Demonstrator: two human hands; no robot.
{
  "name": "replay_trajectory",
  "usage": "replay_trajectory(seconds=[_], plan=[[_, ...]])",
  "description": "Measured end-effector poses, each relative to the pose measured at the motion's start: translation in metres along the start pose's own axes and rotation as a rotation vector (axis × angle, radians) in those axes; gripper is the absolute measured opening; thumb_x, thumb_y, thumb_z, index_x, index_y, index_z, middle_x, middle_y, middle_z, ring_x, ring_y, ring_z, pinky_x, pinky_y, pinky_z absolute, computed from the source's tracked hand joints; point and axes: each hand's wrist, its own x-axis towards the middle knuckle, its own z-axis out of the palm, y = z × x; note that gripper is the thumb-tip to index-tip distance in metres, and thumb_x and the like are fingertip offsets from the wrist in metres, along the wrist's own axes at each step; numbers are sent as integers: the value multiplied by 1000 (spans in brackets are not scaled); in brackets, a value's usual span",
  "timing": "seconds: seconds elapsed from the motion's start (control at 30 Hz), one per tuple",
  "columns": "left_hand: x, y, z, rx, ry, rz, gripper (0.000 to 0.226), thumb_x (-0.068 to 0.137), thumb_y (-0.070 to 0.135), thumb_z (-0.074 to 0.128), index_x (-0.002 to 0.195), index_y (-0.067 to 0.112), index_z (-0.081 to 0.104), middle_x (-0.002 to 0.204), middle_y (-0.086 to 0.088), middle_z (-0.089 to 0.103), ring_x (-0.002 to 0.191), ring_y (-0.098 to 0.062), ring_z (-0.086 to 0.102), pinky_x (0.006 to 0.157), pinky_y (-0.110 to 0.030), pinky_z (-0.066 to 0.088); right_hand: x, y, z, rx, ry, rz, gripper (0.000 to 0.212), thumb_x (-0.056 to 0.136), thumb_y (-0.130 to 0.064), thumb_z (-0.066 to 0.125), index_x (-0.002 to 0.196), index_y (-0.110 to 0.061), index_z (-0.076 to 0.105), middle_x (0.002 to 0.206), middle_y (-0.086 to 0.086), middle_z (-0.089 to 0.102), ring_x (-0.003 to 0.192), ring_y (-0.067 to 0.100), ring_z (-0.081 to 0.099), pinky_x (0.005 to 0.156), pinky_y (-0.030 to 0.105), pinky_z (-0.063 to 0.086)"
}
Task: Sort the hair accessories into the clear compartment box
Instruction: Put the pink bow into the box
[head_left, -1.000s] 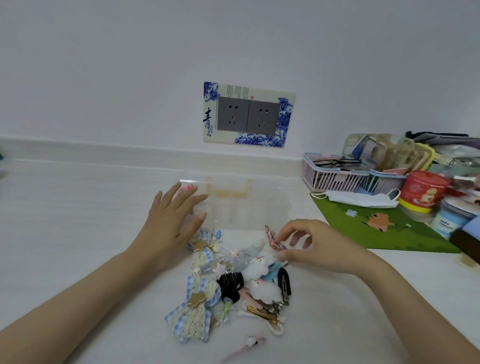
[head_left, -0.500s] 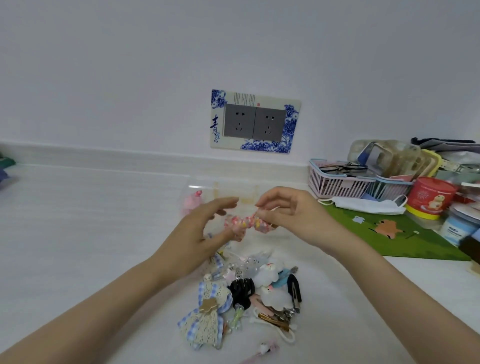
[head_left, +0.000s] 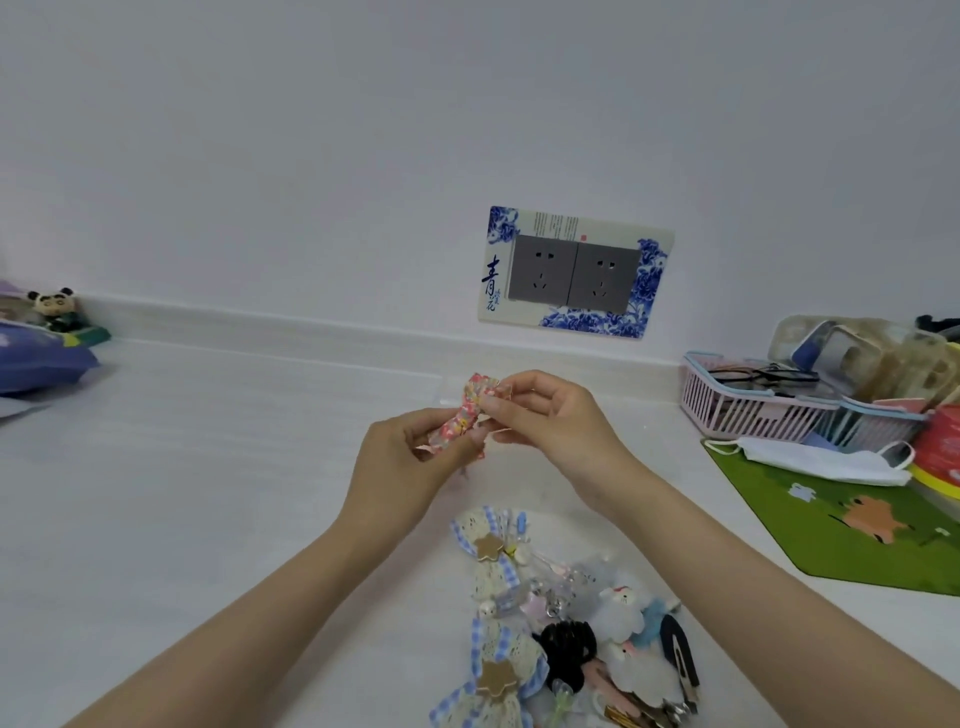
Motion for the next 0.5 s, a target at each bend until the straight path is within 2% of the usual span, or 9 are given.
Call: replay_trajectory(seconds=[0.07,0.13,0.23,0.3,0.37,0.5], plan=[[2,-4,-3,144,-16,42,16,76,42,69,91,37,72,84,15,75,80,-3,69,69,-12,49,8,1,-2,-40,-9,30,14,80,-12,71,91,-7,64,85,9,71,73,13,68,73,23,55],[2,-9,-10,396,-17,109,33,78,54,58,106,40,66,99,22,69,95,4,58,81,-11,42,18,0,-11,-94,6,63,12,80,-15,71,89,-10,65,85,5,71,75,12,67,73,23,52],[-1,-19,-20,658,-116,231,50,83,60,50,124,31,56,116,23,56,112,3,46,96,-16,34,32,-3,-28,-276,30,120,4,80,-18,70,81,-16,66,79,-3,71,68,4,64,60,12,45],[-3,-25,-21,707,-204,224,55,86,61,44,131,31,50,132,23,46,126,4,36,105,-18,28,40,1,-34,-369,33,129,5,81,-15,69,77,-14,66,73,-3,69,54,-6,59,48,5,40],[-4,-30,-20,739,-252,208,61,83,66,35,133,33,47,143,21,37,133,5,22,108,-17,20,46,5,-34,-432,27,150,7,80,-13,69,74,-12,67,70,-3,68,48,-8,56,45,3,39],[-5,-32,-20,756,-260,216,60,83,63,33,133,33,47,147,18,37,135,5,17,109,-16,17,51,15,-26,-630,-81,170,6,77,-16,71,72,-16,69,71,-7,64,66,3,55,58,16,41]])
